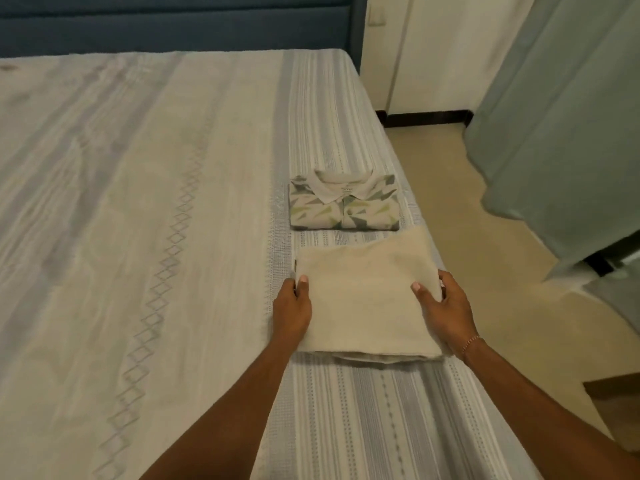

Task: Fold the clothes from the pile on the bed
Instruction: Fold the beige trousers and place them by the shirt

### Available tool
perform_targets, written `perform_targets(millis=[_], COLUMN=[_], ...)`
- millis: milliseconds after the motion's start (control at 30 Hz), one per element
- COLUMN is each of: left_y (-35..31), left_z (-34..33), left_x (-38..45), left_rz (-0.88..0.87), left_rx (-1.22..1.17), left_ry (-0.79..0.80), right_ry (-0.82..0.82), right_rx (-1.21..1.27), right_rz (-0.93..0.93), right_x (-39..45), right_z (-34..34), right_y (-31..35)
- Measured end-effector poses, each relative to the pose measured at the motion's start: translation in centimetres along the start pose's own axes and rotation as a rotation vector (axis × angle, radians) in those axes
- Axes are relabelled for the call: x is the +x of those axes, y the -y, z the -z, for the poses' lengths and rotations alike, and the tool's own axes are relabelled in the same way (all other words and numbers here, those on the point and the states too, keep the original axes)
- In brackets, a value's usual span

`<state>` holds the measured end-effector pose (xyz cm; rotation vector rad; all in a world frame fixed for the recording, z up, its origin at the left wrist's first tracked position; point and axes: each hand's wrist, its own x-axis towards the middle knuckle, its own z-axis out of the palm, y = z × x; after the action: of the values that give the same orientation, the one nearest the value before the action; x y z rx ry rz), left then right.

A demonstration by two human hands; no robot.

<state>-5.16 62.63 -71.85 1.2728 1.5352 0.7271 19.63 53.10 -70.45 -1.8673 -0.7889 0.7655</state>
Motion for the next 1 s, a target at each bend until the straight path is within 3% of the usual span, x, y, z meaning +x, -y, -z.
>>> perform_targets(millis=[133, 200, 267, 300, 367, 400, 500, 633, 833, 1000], left_y=[1.0, 1.4, 1.2, 0.9, 0.6, 0.7, 1.5, 2.5, 2.4, 0.3], left_z=[-2.4, -3.6, -4.3, -4.5, -4.9, -5.0, -5.3, -6.4, -6.3, -3.8], left_x=[1.8, 1.9, 1.5, 1.4, 2.1, 2.6, 4.2, 4.7, 4.7, 3.8], left_rz=[0.056, -0.001, -0.246, -0.430, -0.755, -0.834, -0.733, -0.588, -0.569, -0.531], left_rx=[0.142, 0.406, 0.697, 0.767, 0.906, 0.981, 1.102, 1.139, 1.127, 1.195], left_ry=[-0.033, -0.138, -0.221, -0.180, 0.025, 0.117, 0.270, 0.293, 0.327, 0.498], right_ry=[0.030, 0.011, -0.057, -0.054, 0.061, 0.128, 0.233, 0.202, 0.227, 0.356], right_rx=[-0.121, -0.388, -0.728, -0.830, -0.949, -0.992, -1.082, -1.132, -1.160, -1.173], right_rz=[-0.090, -0.070, 0.097, 0.204, 0.364, 0.386, 0.333, 0.344, 0.318, 0.161], right_x=[2.0, 2.6, 2.6, 2.7, 3.2, 3.7, 4.9, 5.7, 5.7, 4.2], right_z=[0.2, 0.0, -0.6, -1.1, -2.3, -3.0, -4.5, -5.2, -5.3, -5.0], right_y=[-0.9, -1.9, -2.3, -2.4, -2.3, -2.5, -3.5, -5.1, -5.0, -2.5])
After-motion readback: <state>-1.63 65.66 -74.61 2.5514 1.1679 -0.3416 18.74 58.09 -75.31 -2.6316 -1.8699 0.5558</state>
